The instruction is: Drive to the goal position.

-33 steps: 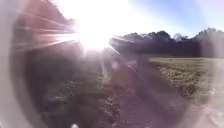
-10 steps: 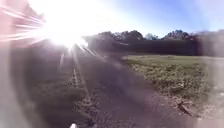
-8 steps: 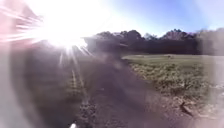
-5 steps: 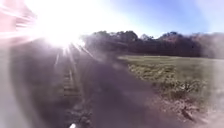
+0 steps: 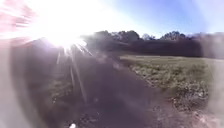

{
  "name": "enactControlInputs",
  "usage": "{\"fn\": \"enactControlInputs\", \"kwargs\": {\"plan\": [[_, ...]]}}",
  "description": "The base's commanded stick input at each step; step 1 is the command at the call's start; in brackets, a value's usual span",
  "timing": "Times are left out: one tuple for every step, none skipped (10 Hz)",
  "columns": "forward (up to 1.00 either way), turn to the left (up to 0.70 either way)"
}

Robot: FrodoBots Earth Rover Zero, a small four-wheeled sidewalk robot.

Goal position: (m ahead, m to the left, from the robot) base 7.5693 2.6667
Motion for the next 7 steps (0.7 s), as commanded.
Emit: {"fn": "enactControlInputs", "kwargs": {"plan": [[0.85, 0.0], [0.85, 0.0], [0.85, 0.0], [0.85, 0.0], [0.85, 0.0], [0.85, 0.0], [0.85, 0.0]]}}
